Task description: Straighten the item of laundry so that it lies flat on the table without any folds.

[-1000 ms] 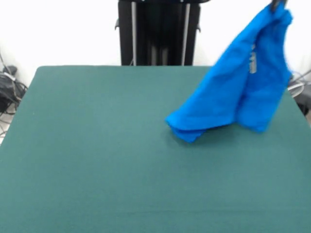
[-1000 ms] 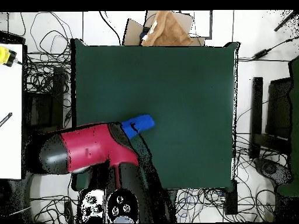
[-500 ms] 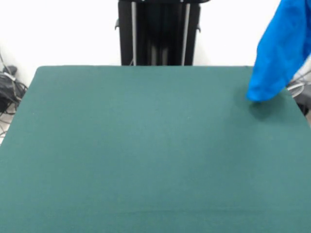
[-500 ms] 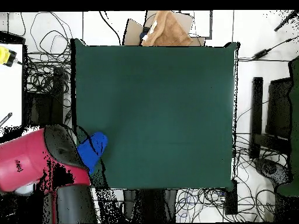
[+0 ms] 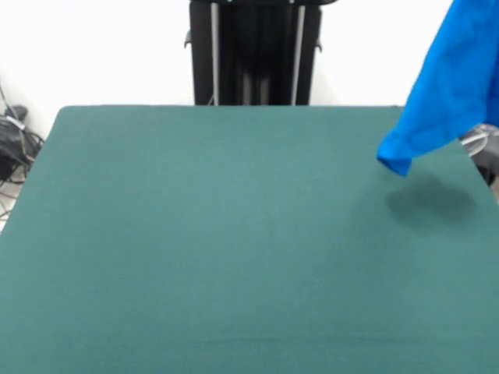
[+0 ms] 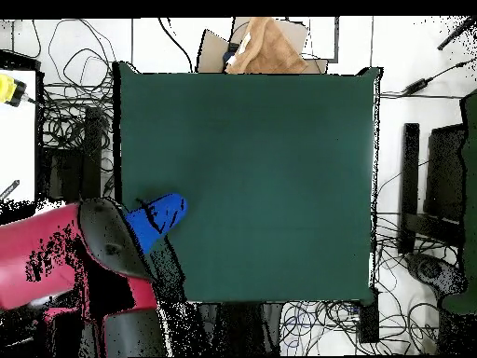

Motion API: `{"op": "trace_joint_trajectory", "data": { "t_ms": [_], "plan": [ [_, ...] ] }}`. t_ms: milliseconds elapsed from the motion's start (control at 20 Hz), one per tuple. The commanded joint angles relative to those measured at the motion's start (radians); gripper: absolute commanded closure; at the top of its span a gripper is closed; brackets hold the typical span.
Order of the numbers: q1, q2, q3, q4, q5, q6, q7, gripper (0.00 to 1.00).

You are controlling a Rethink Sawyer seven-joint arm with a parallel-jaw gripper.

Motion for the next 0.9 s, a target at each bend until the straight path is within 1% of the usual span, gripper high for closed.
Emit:
{"op": "trace_joint_trajectory", "data": {
  "t_ms": [50, 200, 300, 450, 600, 800, 900],
  "plan": [
    [-0.158, 0.066, -0.001, 0.273, 0.042, -0.340, -0.100, 1.00],
    [-0.256, 0.122, 0.075, 0.312, 0.042, -0.462, -0.210, 1.00],
    [-0.307, 0.158, 0.120, 0.322, 0.017, -0.517, -0.244, 1.00],
    [-0.352, 0.171, 0.159, 0.328, -0.007, -0.540, -0.255, 1.00],
    [-0.367, 0.166, 0.175, 0.315, -0.031, -0.527, -0.248, 1.00],
    [-0.465, 0.263, 0.258, 0.311, -0.063, -0.595, -0.315, 1.00],
    [-0.518, 0.308, 0.299, 0.299, -0.087, -0.605, -0.360, 1.00]
  ]
}}
